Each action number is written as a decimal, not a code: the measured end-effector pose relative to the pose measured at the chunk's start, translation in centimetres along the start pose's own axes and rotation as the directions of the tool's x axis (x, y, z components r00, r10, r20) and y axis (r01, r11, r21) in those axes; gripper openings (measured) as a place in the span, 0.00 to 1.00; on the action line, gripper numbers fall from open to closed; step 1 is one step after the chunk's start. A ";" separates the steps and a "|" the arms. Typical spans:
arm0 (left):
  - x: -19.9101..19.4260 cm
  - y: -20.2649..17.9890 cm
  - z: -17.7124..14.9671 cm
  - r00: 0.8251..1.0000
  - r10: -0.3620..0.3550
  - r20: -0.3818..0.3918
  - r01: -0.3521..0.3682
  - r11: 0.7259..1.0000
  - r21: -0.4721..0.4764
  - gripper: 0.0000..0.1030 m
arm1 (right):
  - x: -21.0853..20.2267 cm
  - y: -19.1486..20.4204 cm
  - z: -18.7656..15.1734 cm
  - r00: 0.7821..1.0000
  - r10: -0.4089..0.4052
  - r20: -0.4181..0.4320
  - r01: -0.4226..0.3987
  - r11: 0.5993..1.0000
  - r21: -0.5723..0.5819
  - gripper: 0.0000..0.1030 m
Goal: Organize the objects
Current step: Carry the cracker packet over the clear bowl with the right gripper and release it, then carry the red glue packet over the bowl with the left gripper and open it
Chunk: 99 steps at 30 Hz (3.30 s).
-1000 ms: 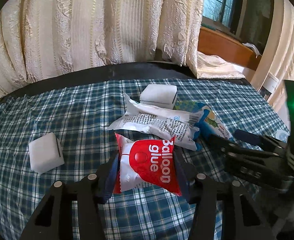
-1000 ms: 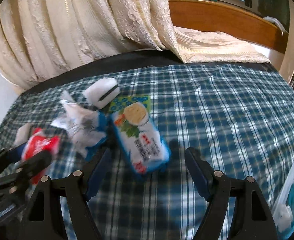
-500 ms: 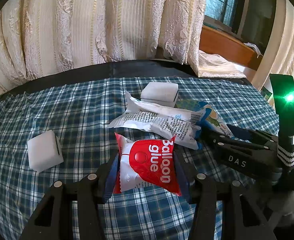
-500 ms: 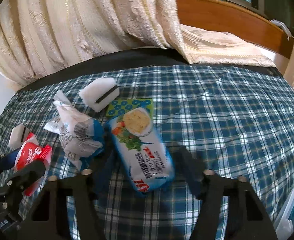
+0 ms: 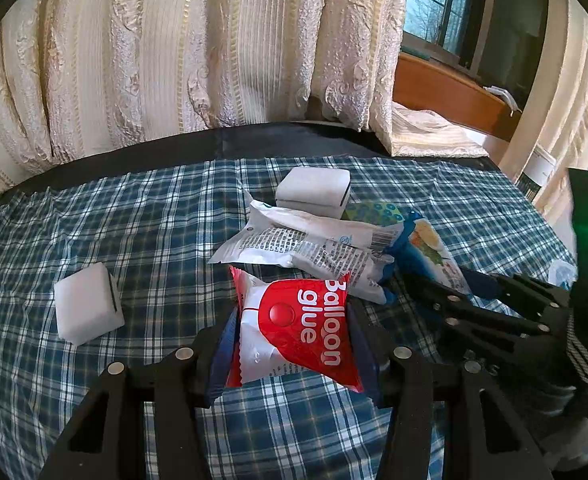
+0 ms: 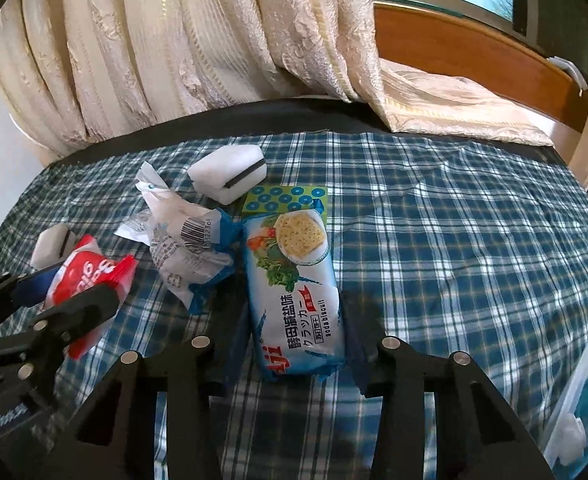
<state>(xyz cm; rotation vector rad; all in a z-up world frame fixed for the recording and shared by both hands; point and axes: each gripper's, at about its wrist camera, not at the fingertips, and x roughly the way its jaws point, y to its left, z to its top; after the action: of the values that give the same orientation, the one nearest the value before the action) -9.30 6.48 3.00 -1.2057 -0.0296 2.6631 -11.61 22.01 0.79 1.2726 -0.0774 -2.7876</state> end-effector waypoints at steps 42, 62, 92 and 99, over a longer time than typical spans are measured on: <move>-1.8 -4.5 -1.2 0.998 -0.061 0.027 0.057 0.992 0.116 0.53 | -15.3 -12.1 -6.8 0.973 -0.181 0.143 0.130 0.941 0.311 0.43; -2.0 -5.7 -1.9 0.997 -0.073 0.019 0.070 0.986 0.151 0.54 | -16.0 -19.6 -10.2 0.946 -0.318 0.063 0.260 0.860 0.438 0.42; -2.7 -7.2 -2.2 0.996 -0.086 0.007 0.084 0.983 0.163 0.54 | -15.1 -18.4 -10.8 0.942 -0.335 -0.003 0.323 0.904 0.281 0.44; -3.9 -9.0 -2.7 0.994 -0.105 0.009 0.102 0.978 0.182 0.54 | -15.8 -20.0 -11.9 0.937 -0.351 -0.003 0.332 0.883 0.331 0.45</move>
<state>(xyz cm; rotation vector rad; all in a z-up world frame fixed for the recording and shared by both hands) -3.12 14.26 5.04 -1.0909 0.1406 2.5251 6.75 43.17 3.34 1.3923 -0.3699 -3.2207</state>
